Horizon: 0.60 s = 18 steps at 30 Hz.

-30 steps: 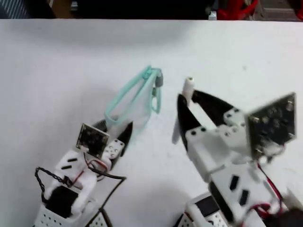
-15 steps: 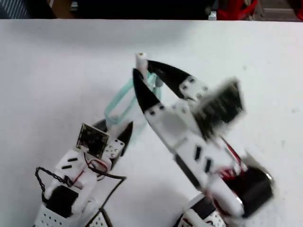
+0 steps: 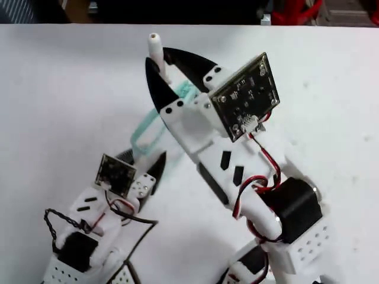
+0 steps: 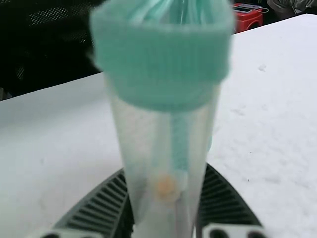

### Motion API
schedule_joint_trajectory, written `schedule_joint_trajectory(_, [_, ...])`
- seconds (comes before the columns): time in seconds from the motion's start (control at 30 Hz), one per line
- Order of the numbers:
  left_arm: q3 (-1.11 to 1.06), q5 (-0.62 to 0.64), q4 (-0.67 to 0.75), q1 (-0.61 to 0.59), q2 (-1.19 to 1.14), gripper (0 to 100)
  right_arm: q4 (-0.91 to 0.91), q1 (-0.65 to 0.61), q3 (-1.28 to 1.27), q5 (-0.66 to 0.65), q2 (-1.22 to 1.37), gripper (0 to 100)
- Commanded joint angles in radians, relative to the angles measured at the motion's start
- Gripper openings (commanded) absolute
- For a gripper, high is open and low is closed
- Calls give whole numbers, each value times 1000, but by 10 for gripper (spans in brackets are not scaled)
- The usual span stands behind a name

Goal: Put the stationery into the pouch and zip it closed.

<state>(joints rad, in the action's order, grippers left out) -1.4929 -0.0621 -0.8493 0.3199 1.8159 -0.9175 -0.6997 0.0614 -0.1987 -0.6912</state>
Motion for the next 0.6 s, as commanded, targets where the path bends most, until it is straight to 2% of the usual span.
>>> schedule_joint_trajectory(0.0, [3,-12,28,-7,5,150,-21,-8,-21,-14,2,17])
schedule_joint_trajectory(0.27, [3,-12,26,-7,5,150,-27,-4,-195,-14,-35,17])
schedule_joint_trajectory(0.57, [3,-12,26,-7,5,150,-35,-2,-221,-14,-58,38])
